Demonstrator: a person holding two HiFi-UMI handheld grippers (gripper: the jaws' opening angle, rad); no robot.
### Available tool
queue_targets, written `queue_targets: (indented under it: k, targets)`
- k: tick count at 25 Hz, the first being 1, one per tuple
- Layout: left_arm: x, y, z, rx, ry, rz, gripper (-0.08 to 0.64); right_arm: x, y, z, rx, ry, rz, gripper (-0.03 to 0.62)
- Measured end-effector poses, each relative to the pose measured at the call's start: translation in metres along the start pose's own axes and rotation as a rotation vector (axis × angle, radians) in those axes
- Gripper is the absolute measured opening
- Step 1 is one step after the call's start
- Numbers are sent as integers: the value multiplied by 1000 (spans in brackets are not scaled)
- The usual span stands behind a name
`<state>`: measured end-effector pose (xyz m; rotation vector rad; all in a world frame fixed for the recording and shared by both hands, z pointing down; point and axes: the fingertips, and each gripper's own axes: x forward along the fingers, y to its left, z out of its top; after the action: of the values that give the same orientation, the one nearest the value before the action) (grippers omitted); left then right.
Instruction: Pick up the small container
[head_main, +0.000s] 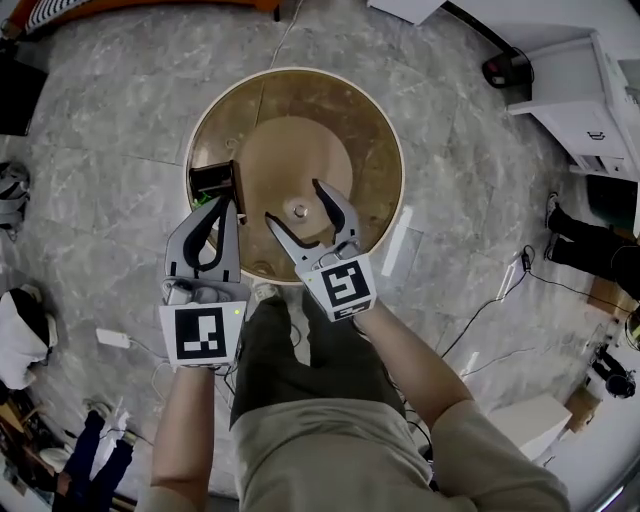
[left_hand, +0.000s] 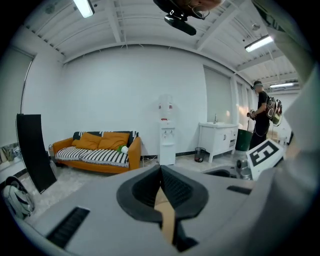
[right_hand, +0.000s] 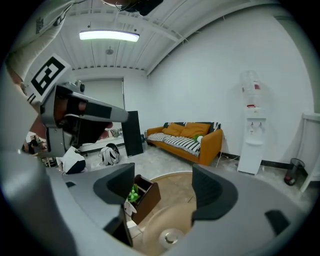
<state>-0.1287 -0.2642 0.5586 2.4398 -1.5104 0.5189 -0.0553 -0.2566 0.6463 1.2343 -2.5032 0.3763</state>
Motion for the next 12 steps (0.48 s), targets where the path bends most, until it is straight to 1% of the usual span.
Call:
queue_targets:
  k: [6,12]
  targets:
    - [26,-10,-67,-20,69,-22,6,33,-12,-85,21,97,-17,321]
    - [45,-19,-119,-55,124,-40,6,56,-15,-147,55,164,-8,324]
